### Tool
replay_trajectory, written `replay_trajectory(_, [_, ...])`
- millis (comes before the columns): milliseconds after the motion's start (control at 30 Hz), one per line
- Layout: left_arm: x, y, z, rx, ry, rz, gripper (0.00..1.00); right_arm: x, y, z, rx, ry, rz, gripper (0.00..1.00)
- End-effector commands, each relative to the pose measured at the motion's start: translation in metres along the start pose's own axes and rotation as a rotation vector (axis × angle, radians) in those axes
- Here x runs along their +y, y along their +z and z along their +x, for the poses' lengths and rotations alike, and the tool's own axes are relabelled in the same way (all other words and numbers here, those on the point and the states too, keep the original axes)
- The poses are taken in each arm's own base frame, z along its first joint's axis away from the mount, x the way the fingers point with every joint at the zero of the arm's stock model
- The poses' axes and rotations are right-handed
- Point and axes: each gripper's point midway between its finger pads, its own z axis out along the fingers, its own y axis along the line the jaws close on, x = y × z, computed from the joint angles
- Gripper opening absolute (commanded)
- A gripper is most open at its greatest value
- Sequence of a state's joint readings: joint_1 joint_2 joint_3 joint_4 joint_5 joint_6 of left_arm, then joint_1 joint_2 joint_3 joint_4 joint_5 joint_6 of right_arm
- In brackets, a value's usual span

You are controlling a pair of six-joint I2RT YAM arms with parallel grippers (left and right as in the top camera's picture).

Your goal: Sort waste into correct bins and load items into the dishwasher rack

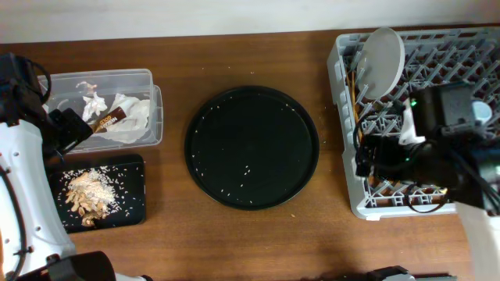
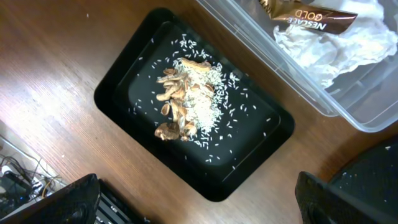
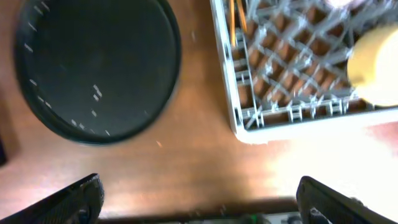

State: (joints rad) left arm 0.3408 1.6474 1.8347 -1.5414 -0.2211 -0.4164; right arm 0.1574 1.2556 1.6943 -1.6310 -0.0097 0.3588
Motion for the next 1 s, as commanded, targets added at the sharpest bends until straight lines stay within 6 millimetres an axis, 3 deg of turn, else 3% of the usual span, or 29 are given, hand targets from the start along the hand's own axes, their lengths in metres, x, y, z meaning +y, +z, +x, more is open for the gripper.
replay_trajectory(0, [0.002,-0.002,0.0,-0.007,-0.013,-0.001,0.99,0.0,0.024,0.008,0.092,-0.01,0.025,0.98])
replay_trajectory(167, [0.002,-0.002,0.0,-0.007,-0.014,-0.001,0.99,0.002,0.068,0.001,0.256,-0.006,0.088,0.98])
replay_trajectory(267, [0.002,-0.002,0.0,-0.007,-0.013,-0.001,0.99,0.001,0.07,0.001,0.261,-0.024,0.089,0.98])
replay_trajectory(367, [0.002,-0.002,0.0,-0.007,-0.014,-0.001,0.99,0.018,0.031,-0.027,-0.039,-0.028,-0.055,0.98])
replay_trajectory(433, [0.002,-0.002,0.0,-0.007,-0.013,-0.001,0.99,0.015,0.007,-0.022,-0.257,-0.068,-0.124,0.98])
replay_trajectory(467, [0.002,-0.002,0.0,-0.007,-0.014,-0.001,0.99,0.014,0.008,-0.019,-0.333,-0.079,-0.148,0.98])
replay_trajectory(533, [0.002,-0.002,0.0,-0.007,-0.013,-0.001,0.99,0.003,0.037,0.001,-0.469,-0.054,-0.223,0.99])
replay_trajectory(600, [0.002,-0.002,0.0,-0.007,-0.013,-0.001,0.99,0.006,0.064,0.01,-0.607,-0.056,-0.347,0.98])
replay_trajectory(700, [0.002,-0.002,0.0,-0.007,-0.013,-0.001,0.99,0.011,0.079,0.016,-0.847,-0.118,-0.475,0.98])
replay_trajectory(800, [0.002,-0.002,0.0,-0.007,-0.013,-0.001,0.99,0.008,0.073,0.017,-1.078,-0.158,-0.505,0.98])
replay_trajectory(967, [0.002,-0.002,0.0,-0.007,-0.014,-0.001,0.99,-0.021,0.054,0.008,-1.234,-0.056,-0.376,0.98])
